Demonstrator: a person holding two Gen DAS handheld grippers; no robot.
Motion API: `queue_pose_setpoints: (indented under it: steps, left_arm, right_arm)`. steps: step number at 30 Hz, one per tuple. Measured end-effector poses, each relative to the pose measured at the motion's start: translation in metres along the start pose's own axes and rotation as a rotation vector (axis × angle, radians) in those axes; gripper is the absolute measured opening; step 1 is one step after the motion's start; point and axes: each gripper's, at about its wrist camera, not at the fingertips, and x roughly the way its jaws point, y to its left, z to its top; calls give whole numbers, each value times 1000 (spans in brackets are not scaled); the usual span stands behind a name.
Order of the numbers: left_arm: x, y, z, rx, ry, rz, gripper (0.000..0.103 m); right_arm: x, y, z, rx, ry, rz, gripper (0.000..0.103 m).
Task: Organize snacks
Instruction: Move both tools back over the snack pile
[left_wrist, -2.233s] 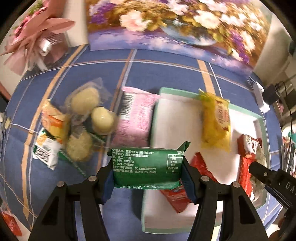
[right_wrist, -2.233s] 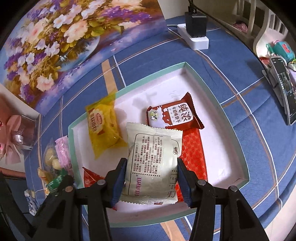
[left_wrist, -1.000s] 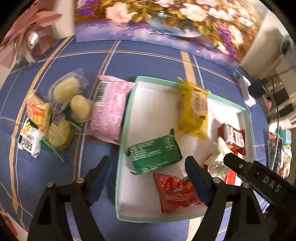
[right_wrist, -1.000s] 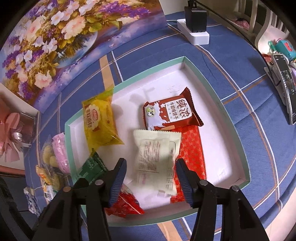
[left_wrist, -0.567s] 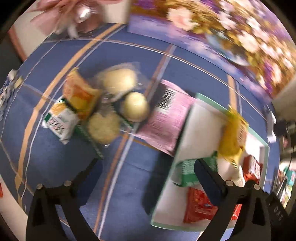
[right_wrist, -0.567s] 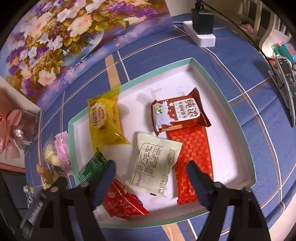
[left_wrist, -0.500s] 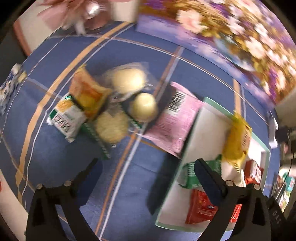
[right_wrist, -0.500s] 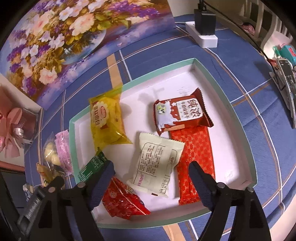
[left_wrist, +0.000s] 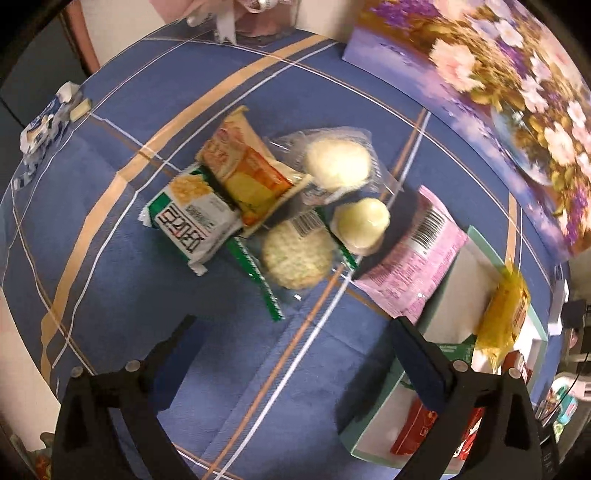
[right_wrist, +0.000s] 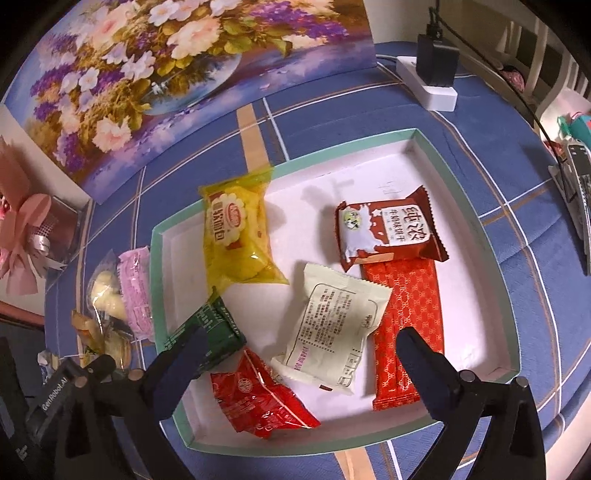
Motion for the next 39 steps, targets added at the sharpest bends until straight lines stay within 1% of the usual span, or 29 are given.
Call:
queue_pose_setpoints:
  steps: [4, 6, 9, 11, 13, 17, 21, 24, 26, 29, 31, 36, 39]
  left_arm:
    - [2, 17, 9, -53, 30, -16, 101]
    - [-1, 28, 15, -80, 14, 8, 101]
    - [-9, 45, 26, -96, -23, 43, 101]
    - [-12, 58, 32, -114, -40, 55, 101]
    - [-15, 73, 39, -140, -53, 69, 101]
    - [-14, 104, 51, -222, -61, 98, 101]
    - [-14, 133, 54, -302, -56, 126, 101]
    - [-10, 150, 57, -334, -43, 105, 101]
    - [-6, 153, 60, -337, -35, 89, 101]
    - [2, 150, 63, -319, -18, 56, 101]
    - [10, 146, 65, -307, 2, 20, 101]
    - [33, 128, 67, -276, 37, -32, 101]
    - [45, 120, 70, -259, 51, -59, 101]
  right_arm:
    - [0, 6, -2, -27, -1, -19, 103]
    - [-3, 14, -4, -49, -13, -11, 103]
    - [-8, 39, -8, -122, -31, 26, 103]
    - [-10, 60, -13, -176, -30, 71, 103]
    - [-9, 76, -19, -214, -25, 97, 103]
    - [-3, 105, -33, -299, -3, 126, 103]
    - [4, 121, -43, -327, 17, 143, 103]
    - [10, 132, -47, -322, 28, 167, 103]
    - [12, 139, -48, -315, 31, 185, 103]
    - [15, 151, -49, -308, 33, 212, 103]
    - [18, 160, -51, -309, 32, 229, 103]
    - [30, 180, -55, -338, 30, 234, 102]
    - [41, 189, -58, -345, 48, 230, 96]
